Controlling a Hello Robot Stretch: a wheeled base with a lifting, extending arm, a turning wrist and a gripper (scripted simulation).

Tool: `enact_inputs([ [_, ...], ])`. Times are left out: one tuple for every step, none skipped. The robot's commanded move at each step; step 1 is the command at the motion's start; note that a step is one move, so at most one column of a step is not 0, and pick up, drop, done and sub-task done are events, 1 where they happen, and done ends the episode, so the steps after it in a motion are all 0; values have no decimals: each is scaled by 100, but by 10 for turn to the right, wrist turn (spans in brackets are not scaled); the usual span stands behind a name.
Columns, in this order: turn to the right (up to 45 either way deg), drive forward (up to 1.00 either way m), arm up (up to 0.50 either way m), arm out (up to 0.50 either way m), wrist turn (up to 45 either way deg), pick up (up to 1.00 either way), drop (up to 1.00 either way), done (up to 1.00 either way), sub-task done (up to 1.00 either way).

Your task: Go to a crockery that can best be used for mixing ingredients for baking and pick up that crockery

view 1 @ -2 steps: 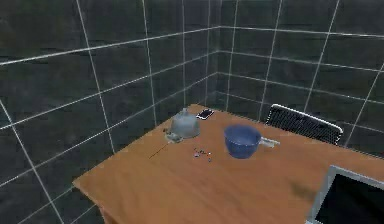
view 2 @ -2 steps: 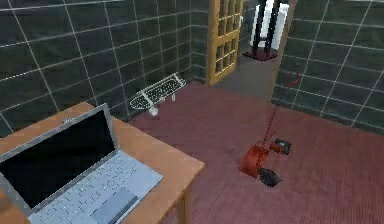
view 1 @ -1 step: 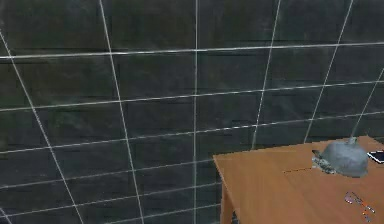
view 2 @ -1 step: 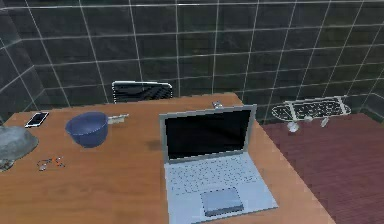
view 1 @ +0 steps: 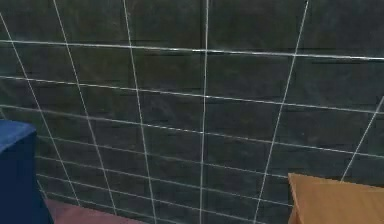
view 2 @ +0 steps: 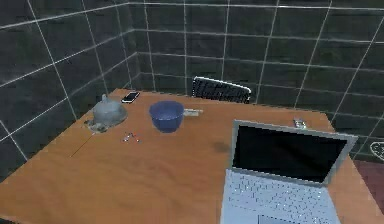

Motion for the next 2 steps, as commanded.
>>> enact_inputs([
  [180,0,0,0,0,0,0,0,0],
  [0,15,0,0,0,0,0,0,0],
])
